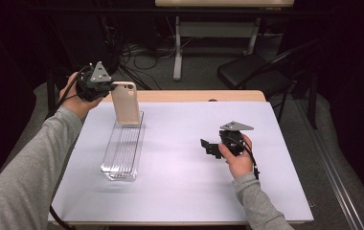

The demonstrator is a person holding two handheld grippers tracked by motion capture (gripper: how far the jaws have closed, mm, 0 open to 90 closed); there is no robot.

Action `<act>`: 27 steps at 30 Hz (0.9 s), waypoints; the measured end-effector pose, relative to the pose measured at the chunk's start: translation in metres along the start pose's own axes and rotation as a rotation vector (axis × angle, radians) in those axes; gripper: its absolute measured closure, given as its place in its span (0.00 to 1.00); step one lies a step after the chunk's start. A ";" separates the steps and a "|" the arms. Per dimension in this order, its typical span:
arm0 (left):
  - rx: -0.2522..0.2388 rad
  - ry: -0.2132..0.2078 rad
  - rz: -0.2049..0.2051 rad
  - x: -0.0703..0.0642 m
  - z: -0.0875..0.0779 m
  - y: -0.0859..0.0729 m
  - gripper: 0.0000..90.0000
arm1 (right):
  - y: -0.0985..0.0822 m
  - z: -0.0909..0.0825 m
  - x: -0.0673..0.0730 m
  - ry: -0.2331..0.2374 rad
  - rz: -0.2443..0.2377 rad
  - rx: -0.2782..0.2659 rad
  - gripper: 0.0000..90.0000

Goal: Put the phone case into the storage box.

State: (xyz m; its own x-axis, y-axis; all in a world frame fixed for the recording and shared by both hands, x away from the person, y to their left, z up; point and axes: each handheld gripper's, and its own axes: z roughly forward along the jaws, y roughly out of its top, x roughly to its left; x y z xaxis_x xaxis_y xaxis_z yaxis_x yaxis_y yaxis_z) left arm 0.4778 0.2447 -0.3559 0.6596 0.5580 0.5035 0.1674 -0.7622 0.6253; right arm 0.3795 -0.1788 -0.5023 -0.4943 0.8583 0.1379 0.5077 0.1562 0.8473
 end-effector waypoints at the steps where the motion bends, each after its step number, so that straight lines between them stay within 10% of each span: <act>1: -0.001 0.002 0.002 0.000 0.001 0.000 0.88 | 0.000 0.000 0.000 0.000 0.002 0.000 0.16; 27: 0.020 0.063 0.001 -0.009 0.038 -0.021 0.88 | -0.006 -0.003 -0.003 -0.008 0.002 0.008 0.16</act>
State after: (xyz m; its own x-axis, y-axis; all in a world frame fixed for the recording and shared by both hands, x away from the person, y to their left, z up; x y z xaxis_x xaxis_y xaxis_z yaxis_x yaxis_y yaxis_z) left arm 0.4966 0.2435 -0.3963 0.6128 0.5764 0.5406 0.1817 -0.7685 0.6135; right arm 0.3764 -0.1837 -0.5063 -0.4877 0.8625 0.1353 0.5139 0.1583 0.8431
